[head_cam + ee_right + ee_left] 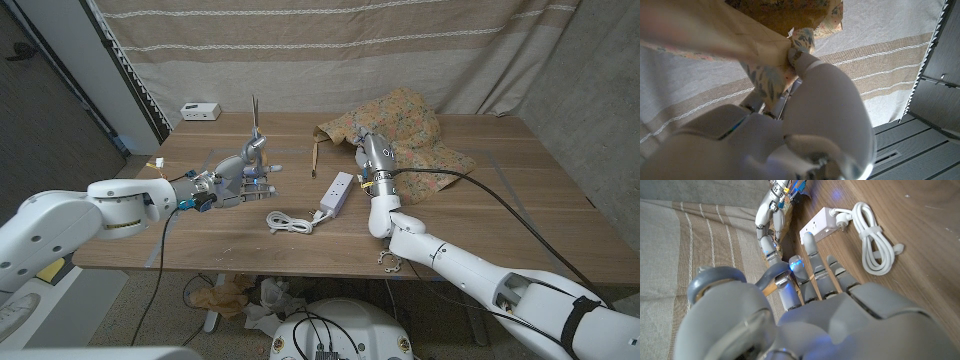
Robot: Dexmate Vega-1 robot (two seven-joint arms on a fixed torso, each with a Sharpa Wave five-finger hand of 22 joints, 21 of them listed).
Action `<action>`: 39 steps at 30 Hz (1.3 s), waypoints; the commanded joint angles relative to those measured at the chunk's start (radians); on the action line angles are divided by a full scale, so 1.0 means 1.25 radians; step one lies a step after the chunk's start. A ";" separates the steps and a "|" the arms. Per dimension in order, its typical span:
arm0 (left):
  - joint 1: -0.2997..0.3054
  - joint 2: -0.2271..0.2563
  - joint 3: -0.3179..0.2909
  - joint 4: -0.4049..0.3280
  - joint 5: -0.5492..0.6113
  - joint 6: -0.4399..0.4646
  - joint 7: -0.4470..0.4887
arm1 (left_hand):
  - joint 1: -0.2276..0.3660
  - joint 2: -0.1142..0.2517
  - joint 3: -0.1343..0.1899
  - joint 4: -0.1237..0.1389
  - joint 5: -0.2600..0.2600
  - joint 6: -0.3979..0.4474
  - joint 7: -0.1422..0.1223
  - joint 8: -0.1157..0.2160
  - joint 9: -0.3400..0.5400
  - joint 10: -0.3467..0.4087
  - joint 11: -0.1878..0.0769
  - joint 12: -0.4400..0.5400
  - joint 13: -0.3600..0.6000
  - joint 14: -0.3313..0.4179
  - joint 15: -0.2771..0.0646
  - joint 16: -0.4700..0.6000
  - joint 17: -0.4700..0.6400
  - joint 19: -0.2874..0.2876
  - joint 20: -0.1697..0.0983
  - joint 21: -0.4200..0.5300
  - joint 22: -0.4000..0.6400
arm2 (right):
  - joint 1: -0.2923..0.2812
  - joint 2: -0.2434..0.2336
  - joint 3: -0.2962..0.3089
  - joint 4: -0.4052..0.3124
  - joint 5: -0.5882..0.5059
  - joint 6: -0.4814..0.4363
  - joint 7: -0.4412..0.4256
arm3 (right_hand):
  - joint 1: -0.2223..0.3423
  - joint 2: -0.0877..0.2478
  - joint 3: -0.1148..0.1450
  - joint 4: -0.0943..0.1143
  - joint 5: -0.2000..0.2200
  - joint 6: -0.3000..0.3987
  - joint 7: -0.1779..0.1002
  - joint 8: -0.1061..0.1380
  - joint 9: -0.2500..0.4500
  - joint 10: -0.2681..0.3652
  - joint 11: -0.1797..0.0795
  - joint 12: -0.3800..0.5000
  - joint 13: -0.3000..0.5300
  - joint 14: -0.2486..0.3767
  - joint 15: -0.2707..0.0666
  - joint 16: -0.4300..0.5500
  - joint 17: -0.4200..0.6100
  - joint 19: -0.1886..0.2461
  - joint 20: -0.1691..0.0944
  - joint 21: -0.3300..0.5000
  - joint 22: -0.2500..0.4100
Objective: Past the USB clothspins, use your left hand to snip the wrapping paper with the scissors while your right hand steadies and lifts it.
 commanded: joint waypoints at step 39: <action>-0.004 0.003 0.009 0.004 0.000 -0.010 -0.010 | 0.008 0.003 -0.001 0.009 0.007 0.077 0.039 0.018 0.006 0.060 -0.034 0.014 0.006 0.027 -0.121 0.010 0.005 0.008 0.000 0.001 0.003 | -0.072 -0.025 0.141 -0.040 0.156 0.216 0.118 | 0.024 0.019 0.170 0.000 0.005 0.098 -0.001 0.078 -0.013 0.046 0.071 -0.376 -0.441 0.220 -0.104 0.209 0.285 0.085 -0.128 0.026 0.025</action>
